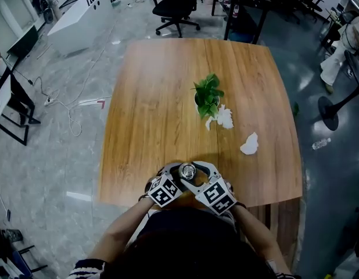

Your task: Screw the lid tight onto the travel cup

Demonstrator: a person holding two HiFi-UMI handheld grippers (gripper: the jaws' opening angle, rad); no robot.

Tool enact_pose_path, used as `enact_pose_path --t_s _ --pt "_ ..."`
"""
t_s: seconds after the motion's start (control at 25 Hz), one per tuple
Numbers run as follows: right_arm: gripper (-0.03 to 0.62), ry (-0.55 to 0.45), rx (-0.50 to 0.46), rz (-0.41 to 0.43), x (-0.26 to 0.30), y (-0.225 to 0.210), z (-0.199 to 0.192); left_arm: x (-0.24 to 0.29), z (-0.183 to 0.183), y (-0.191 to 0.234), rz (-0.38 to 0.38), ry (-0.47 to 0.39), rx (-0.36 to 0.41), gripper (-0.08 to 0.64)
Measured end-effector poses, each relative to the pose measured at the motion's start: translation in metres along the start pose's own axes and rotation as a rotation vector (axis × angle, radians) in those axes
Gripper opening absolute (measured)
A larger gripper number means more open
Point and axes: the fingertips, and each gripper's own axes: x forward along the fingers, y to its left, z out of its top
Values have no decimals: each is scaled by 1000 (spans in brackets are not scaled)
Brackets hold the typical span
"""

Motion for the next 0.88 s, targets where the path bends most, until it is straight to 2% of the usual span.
enact_pose_path --t_s 0.08,0.12,0.2,0.24,0.32,0.4,0.44,0.56,0.8,0.88 --pt "267 -9 36 -42 -1 0 0 0 0 0 29 -6 -21 356" --pt "267 -8 43 -32 0 0 0 1 -1 -1 21 -5 -25 356" --pt "267 20 36 59 1 3 -2 2 -2 -2 -36 6 -7 356" --pt "267 51 7 126 1 6 -3 1 -3 -3 -75 13 22 356" --pt "267 119 -108 246 2 12 -3 -1 -3 -5 -152 24 99 356" --pt "267 147 -208 309 4 15 -1 -2 -3 -6 -204 34 145 356" --pt "267 142 -222 315 6 16 1 -2 -4 -7 -215 35 145 356" --pt "267 85 -181 247 8 15 6 -3 -3 -6 -176 15 118 356" --pt "268 22 35 -80 6 0 5 -1 0 -1 -27 -7 85 356" --pt "267 17 87 -132 6 -1 6 0 -1 0 -11 -3 82 356"
